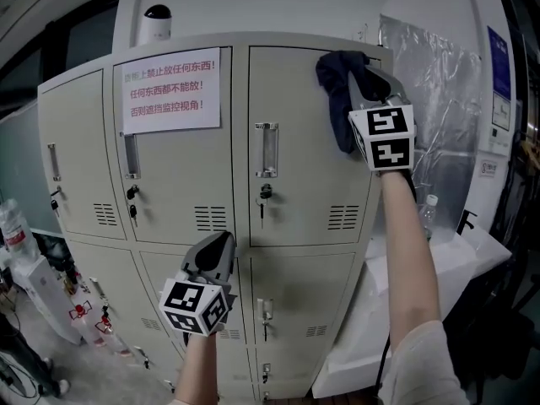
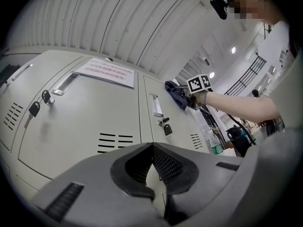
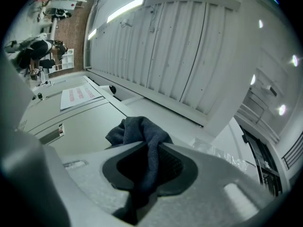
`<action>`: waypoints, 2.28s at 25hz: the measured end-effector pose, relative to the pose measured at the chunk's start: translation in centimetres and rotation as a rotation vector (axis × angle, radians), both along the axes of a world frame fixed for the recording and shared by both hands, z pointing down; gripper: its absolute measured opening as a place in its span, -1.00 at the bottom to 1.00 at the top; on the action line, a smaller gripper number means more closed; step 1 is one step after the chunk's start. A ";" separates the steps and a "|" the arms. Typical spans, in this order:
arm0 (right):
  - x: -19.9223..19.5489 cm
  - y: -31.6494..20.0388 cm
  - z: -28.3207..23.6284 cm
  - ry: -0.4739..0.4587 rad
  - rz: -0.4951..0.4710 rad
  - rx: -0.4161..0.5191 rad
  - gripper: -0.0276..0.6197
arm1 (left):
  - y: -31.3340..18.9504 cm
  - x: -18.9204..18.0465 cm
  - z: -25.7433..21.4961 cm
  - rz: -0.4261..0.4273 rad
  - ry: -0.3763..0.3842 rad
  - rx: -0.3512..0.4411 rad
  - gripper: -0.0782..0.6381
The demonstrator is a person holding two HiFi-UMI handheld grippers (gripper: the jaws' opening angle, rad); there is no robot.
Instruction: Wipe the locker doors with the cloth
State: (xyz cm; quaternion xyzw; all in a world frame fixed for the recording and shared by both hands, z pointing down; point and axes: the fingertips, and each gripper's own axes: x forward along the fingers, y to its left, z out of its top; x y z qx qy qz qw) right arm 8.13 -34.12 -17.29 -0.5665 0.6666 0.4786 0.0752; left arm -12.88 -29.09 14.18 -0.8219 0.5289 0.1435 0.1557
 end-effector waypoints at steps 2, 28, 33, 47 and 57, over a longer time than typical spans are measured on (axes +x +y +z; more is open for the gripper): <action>1.3 -0.2 0.0 -0.010 0.018 0.002 -0.75 | 0.1 0.1 -0.1 0.000 -0.001 0.001 -0.79; -8.7 2.9 10.3 0.027 -0.212 0.013 -0.75 | 1.0 0.8 3.2 -0.016 -0.009 -0.062 -0.79; -10.7 1.5 12.5 0.105 -0.165 0.018 -0.76 | 0.9 0.4 3.4 -0.028 -0.011 -0.065 -0.79; -1.8 0.3 12.7 0.017 -0.041 0.043 -0.75 | 0.6 0.4 3.8 -0.021 -0.018 -0.067 -0.79; 6.1 -0.7 12.9 -0.086 0.060 0.009 -0.76 | 0.5 1.3 4.2 0.006 -0.014 -0.074 -0.79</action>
